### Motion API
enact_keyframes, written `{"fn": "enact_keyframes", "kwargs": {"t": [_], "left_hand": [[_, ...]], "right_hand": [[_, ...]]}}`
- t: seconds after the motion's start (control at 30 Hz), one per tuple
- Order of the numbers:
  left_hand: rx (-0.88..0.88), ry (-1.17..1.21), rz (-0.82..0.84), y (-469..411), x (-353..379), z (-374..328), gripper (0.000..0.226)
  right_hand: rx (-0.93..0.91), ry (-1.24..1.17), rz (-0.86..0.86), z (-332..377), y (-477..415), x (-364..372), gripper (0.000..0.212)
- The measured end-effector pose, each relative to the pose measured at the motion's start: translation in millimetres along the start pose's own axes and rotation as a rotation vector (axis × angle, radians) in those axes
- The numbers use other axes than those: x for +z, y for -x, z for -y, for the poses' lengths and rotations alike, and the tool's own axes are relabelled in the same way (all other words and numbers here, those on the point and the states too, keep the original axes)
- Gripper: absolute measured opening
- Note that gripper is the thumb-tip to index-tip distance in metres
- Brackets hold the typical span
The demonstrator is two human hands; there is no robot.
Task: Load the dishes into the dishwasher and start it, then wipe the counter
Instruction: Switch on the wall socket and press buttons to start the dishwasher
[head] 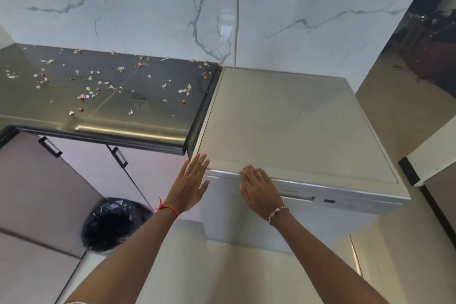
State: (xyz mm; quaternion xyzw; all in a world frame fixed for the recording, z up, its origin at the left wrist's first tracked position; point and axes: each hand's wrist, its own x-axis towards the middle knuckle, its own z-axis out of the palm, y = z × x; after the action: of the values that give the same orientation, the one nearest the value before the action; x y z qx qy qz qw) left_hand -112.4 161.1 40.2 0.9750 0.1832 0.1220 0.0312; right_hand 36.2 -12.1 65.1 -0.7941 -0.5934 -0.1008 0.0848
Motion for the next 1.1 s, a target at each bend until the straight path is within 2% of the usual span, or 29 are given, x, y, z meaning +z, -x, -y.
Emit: {"fn": "enact_keyframes", "kwargs": {"t": [0.17, 0.3, 0.4, 0.5, 0.67, 0.87, 1.1], "left_hand": [[0.008, -0.051, -0.051, 36.7, 40.8, 17.7, 0.061], [0.079, -0.056, -0.139, 44.4, 77.4, 36.9, 0.069], [0.115, -0.047, -0.218, 34.1, 104.7, 49.5, 0.073], [0.115, -0.108, -0.36, 22.8, 130.1, 52.7, 0.072], [0.101, -0.138, -0.617, -1.5, 166.0, 52.8, 0.069], [0.227, -0.093, -0.827, -29.1, 187.1, 67.0, 0.075], [0.332, -0.074, -0.998, -49.2, 195.0, 77.7, 0.071]], "right_hand": [[-0.026, 0.081, 0.029, 37.8, 35.2, 60.0, 0.043], [0.062, 0.097, 0.081, 55.0, 42.5, 108.9, 0.052], [0.082, 0.129, 0.039, 61.3, 33.4, 143.4, 0.056], [0.081, 0.166, -0.081, 64.6, 17.8, 172.2, 0.056], [0.076, 0.279, -0.385, 61.1, -7.2, 212.1, 0.057], [-0.001, 0.452, -0.728, 37.7, -30.4, 242.9, 0.054], [-0.036, 0.556, -0.891, 29.1, -43.2, 254.9, 0.053]]}}
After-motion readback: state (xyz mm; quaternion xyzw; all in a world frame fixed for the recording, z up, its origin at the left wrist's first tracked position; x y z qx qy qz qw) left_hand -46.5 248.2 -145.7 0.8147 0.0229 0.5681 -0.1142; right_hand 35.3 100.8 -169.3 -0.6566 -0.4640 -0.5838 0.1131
